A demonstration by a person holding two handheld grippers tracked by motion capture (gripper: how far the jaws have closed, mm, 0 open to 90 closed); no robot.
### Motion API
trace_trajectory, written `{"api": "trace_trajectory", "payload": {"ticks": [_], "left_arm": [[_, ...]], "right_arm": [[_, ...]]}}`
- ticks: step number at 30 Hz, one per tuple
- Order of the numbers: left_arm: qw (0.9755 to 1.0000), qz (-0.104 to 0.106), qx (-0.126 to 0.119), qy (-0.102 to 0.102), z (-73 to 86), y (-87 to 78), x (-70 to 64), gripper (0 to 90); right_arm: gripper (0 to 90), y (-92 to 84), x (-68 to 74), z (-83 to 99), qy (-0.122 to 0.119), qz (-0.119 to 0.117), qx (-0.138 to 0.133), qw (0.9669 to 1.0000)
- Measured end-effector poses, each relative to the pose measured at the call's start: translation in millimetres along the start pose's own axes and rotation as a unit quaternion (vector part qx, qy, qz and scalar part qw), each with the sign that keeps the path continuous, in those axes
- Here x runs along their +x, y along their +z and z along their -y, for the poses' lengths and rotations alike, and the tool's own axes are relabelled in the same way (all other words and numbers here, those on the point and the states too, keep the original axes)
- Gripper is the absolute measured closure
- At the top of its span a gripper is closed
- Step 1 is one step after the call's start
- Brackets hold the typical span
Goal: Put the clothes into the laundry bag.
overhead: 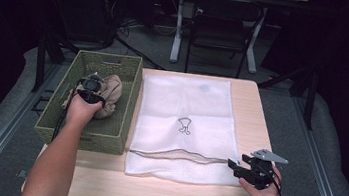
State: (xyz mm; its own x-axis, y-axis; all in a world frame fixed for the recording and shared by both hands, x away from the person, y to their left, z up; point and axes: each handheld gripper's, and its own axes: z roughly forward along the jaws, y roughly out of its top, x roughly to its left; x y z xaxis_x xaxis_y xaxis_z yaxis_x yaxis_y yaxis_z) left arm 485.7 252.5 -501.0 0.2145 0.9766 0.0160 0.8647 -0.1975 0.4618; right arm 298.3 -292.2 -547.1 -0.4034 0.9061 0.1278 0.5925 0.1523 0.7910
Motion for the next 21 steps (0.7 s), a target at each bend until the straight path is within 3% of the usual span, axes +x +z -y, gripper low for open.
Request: {"api": "trace_trajectory", "payload": {"ticks": [5, 15, 21], "left_arm": [[1.0000, -0.004, -0.003, 0.003, -5.1, -12.8, 3.0, 71.4], [0.9995, 0.005, -0.024, -0.022, -13.6, -43.7, 15.7, 71.6], [0.9994, 0.001, -0.025, -0.023, -16.3, -54.6, 20.2, 71.6]], "right_arm": [[37.1, -0.1, 0.1, -0.1, 0.000, 0.000, 0.000, 1.0000], [37.1, -0.3, -0.2, 0.0, 0.001, 0.001, -0.001, 1.0000], [37.1, -0.2, 0.2, -0.1, 0.002, 0.000, -0.001, 1.0000]]}}
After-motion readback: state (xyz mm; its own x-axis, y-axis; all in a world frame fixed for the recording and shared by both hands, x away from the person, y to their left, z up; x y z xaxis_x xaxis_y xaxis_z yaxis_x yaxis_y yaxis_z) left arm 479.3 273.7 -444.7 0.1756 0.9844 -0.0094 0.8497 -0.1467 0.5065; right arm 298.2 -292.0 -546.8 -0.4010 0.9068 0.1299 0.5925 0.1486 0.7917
